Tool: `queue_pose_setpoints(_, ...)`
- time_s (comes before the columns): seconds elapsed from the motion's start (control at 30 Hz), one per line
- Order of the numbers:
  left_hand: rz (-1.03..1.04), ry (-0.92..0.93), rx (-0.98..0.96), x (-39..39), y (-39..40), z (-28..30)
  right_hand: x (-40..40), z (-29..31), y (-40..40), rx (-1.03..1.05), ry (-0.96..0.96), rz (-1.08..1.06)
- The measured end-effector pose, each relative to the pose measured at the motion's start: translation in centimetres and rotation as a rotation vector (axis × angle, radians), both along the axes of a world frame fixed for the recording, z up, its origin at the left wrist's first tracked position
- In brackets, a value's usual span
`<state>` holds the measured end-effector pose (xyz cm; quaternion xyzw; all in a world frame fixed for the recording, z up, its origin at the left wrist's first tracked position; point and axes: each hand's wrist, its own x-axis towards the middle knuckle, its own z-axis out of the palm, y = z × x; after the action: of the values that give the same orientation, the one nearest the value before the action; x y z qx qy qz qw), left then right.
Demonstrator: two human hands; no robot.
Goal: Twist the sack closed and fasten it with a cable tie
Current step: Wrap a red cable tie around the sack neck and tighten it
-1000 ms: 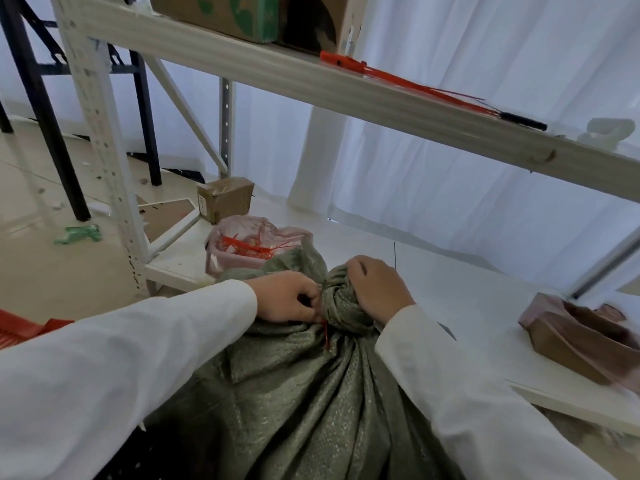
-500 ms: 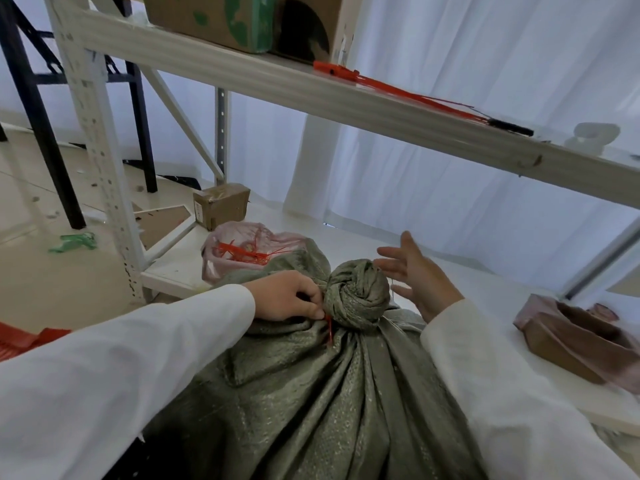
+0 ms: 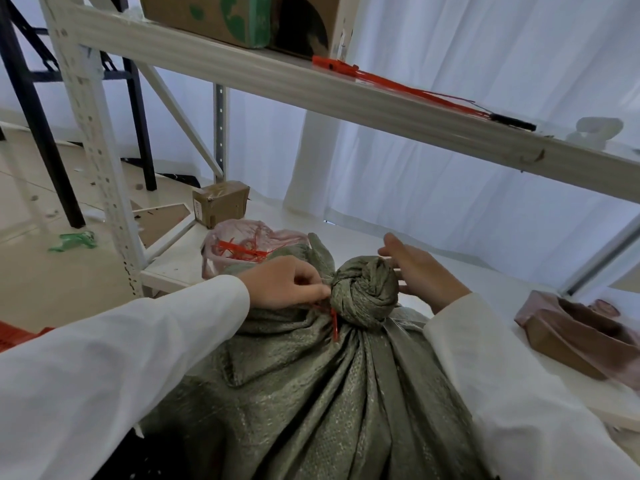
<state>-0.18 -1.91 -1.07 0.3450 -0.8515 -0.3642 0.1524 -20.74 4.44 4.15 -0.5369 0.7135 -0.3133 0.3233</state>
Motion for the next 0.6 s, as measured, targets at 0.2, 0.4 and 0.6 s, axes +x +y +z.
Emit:
queue_pose_setpoints(0.2,-0.161,-0.237,-0.277,-0.4,0.6,0.1,2.4,-0.9,2.5,-0.336,0.371,-0.034)
queue_pose_setpoints(0.4,-0.157,-0.381,-0.351,-1.5,1.5,0.1,4.5,-2.7,3.1,-0.205,0.831,0.134)
queue_pose_setpoints(0.6,-0.085,-0.158,0.039,-1.8,0.8,-0.4,3.6,-2.3,1.8,-0.036,0.639,0.108)
